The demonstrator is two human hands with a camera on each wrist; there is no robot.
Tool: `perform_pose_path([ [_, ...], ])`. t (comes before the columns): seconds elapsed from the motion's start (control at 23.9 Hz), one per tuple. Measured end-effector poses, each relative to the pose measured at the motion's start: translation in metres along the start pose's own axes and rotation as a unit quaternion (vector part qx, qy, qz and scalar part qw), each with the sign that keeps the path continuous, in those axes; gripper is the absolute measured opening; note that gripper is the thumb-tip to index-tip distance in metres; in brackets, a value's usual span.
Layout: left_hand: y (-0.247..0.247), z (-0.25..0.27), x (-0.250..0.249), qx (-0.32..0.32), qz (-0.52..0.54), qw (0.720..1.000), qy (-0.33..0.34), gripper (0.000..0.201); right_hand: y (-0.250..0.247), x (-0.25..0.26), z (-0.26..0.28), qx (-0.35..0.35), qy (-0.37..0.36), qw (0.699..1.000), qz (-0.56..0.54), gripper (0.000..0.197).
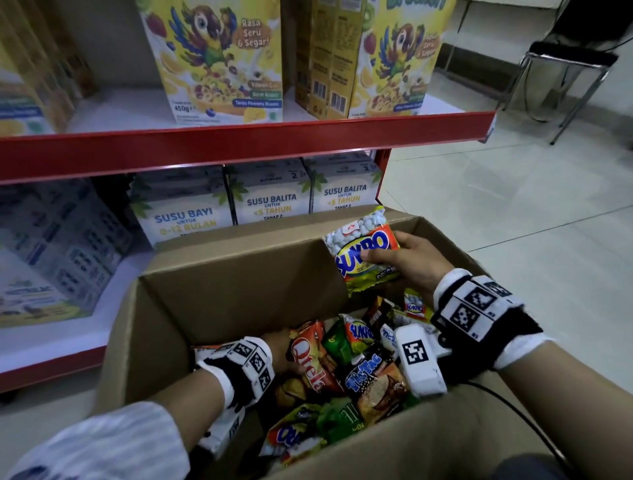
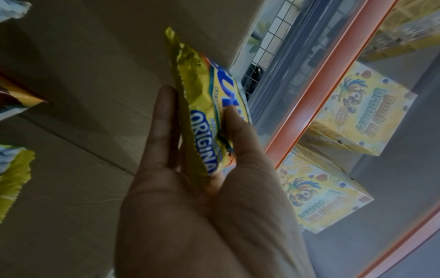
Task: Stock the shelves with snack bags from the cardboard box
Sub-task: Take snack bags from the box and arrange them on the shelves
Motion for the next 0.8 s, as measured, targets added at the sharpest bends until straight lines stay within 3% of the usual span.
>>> perform_pose_path([
  [0.13, -0.008, 0.004, -0.007, -0.025, -0.067, 0.997, -0.02, 0.059, 0.0, 0.003, -0.003, -0.005, -0.008, 1.0, 0.012, 0.037],
  [0.33, -0.004, 0.011, -0.017, -0.022, 0.073, 0.997, 0.014, 0.069, 0.001, 0.006, 0.0, 0.0, -0.021, 1.0, 0.007, 0.038],
  [0.46, -0.009, 0.014, -0.021, -0.023, 0.061, 0.998, 0.019, 0.059, -0.002, 0.009, 0.003, -0.002, -0.038, 0.999, 0.004, 0.042],
  [0.54, -0.026, 0.019, -0.028, -0.041, 0.065, 0.997, 0.02, 0.046, -0.007, 0.013, 0.005, -0.019, -0.057, 0.998, -0.02, 0.046],
  [0.71, -0.09, 0.048, -0.054, -0.057, 0.066, 0.996, 0.032, 0.075, -0.021, 0.03, 0.011, -0.052, -0.117, 0.99, -0.059, 0.041],
  [0.8, -0.131, 0.071, -0.063, -0.081, 0.084, 0.992, 0.054, 0.064, -0.028, 0.043, 0.018, -0.063, -0.153, 0.982, -0.088, 0.03],
])
Point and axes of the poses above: each hand's wrist, its own z-axis away from the middle knuckle, its own y-axis out of the palm, x = y × z, the point moved 8 cm from there along -z, towards the middle knuckle
